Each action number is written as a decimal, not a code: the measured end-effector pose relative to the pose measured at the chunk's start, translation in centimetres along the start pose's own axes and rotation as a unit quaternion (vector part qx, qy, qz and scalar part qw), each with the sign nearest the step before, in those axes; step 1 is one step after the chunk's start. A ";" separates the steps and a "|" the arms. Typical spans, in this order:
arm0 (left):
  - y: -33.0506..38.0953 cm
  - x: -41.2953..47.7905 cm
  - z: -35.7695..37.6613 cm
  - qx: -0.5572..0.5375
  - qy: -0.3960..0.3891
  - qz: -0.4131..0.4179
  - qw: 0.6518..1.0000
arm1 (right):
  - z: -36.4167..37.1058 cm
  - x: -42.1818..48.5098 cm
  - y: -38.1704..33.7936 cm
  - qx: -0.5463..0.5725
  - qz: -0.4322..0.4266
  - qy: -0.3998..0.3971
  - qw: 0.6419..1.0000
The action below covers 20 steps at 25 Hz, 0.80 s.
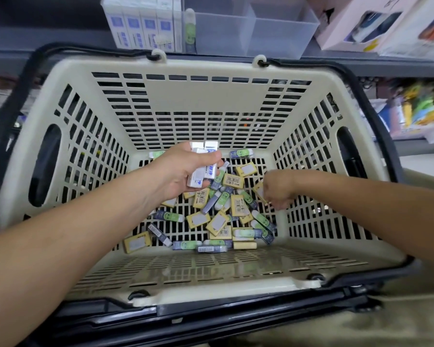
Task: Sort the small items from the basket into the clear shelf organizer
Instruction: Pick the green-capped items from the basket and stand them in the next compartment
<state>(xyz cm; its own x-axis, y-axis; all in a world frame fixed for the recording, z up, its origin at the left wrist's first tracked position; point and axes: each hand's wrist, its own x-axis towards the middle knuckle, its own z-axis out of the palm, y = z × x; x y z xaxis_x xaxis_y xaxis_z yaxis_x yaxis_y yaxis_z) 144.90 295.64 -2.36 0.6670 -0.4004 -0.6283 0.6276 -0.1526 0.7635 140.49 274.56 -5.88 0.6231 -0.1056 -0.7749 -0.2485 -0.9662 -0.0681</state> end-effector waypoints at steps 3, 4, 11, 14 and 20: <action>0.1 0.1 0.0 0.001 -0.004 0.002 1.000 | 2.3 0.0 0.0 -0.090 -0.012 -0.037 0.995; 0.1 0.1 0.0 0.003 -0.005 0.003 1.000 | 2.6 0.1 -0.3 -0.058 -0.048 -0.061 0.995; 0.8 0.4 -0.6 -0.018 0.000 0.020 1.000 | 0.0 0.9 -0.2 -0.024 -0.011 0.110 0.994; 1.6 0.6 -1.4 -0.031 0.023 0.027 0.999 | 1.4 1.0 -0.8 -0.059 -0.049 0.034 0.996; 1.6 0.8 -1.8 -0.029 0.031 0.038 0.998 | 2.4 0.4 -3.2 -0.089 -0.206 0.107 0.969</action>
<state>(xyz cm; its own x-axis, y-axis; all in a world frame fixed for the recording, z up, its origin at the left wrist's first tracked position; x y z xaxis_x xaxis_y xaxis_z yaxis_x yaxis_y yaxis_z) 147.16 296.72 -1.85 0.7367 -0.3510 -0.5779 0.5945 -0.0709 0.8009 139.80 278.17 -7.48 0.7869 0.2691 -0.5553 0.1739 -0.9602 -0.2187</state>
